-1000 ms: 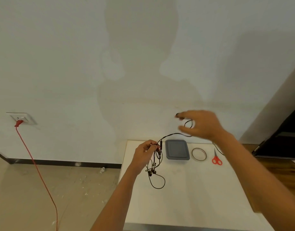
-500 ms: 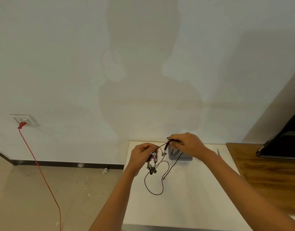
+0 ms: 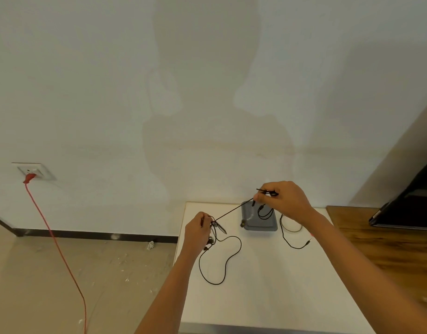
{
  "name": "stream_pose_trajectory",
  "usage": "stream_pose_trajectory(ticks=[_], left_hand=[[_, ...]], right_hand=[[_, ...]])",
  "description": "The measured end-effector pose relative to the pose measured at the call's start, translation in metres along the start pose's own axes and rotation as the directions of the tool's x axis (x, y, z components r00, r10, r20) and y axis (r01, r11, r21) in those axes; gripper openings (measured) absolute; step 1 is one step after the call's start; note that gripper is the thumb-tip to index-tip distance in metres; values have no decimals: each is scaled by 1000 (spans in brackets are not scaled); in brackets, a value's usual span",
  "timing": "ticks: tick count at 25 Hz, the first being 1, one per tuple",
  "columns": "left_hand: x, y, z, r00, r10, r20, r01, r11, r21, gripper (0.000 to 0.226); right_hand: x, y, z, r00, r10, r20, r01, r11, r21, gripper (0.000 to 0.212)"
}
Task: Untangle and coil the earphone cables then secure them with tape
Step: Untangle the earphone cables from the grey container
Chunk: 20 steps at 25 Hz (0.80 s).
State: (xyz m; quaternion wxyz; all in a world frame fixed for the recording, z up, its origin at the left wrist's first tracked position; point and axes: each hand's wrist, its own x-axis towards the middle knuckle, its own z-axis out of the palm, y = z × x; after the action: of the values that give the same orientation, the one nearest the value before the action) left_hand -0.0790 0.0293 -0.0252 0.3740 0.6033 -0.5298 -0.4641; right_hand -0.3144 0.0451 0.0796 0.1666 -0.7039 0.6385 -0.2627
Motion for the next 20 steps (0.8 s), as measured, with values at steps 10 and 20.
stream_pose_trajectory(ticks=[10, 20], left_hand=[[-4, -9, -17, 988, -81, 133, 107, 972, -207, 20], [5, -29, -5, 990, -132, -56, 119, 973, -196, 23]], right_hand=[[-1, 19, -28, 800, 256, -542, -218, 967, 134, 25], [3, 31, -42, 729, 287, -621, -274, 954, 119, 25]])
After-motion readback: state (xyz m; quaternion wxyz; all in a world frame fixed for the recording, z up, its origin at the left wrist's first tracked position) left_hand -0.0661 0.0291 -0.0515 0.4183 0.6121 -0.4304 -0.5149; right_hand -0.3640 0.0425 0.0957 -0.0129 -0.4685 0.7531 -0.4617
